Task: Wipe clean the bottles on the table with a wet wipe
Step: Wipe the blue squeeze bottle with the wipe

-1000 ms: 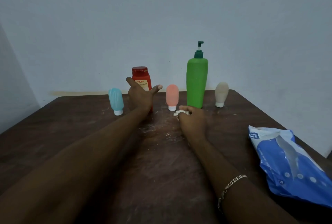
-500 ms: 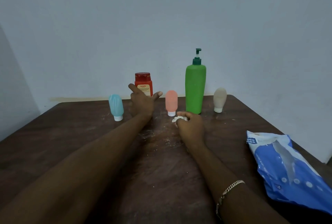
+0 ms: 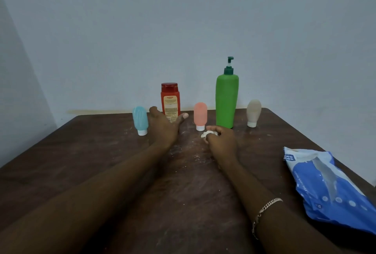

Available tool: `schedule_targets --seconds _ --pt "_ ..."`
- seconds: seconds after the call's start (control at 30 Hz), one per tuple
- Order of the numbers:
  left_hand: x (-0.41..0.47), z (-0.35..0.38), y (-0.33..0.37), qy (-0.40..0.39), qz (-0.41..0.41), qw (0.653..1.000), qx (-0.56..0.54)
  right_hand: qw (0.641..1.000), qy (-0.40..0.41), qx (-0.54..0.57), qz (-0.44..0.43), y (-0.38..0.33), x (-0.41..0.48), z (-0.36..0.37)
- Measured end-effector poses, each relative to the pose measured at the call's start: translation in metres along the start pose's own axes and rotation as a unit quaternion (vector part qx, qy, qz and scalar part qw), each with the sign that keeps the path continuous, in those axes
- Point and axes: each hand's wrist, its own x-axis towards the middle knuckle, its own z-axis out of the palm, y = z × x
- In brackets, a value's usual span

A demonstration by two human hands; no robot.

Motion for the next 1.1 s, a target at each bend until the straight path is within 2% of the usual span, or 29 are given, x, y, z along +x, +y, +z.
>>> schedule_targets --seconds 0.13,0.4,0.57,0.87,1.1 --pt "-0.021 -0.027 -0.019 0.012 0.002 1.000 0.007 1.000 -0.007 0.012 0.001 0.000 -0.001 0.001" --pt "-0.003 -0.046 -0.060 0.048 -0.090 0.994 0.026 0.999 0.017 -0.010 -0.042 -0.002 -0.005 -0.003" --pt "0.022 -0.037 -0.067 0.039 -0.128 0.989 0.055 0.998 -0.002 -0.003 -0.067 0.003 -0.001 -0.003" --pt "0.036 -0.031 -0.069 0.027 -0.134 0.981 0.135 0.998 -0.021 0.010 -0.062 0.004 -0.001 -0.003" --pt "0.023 -0.037 -0.063 0.026 -0.119 0.986 0.113 0.998 -0.032 0.036 -0.048 0.002 0.000 -0.005"
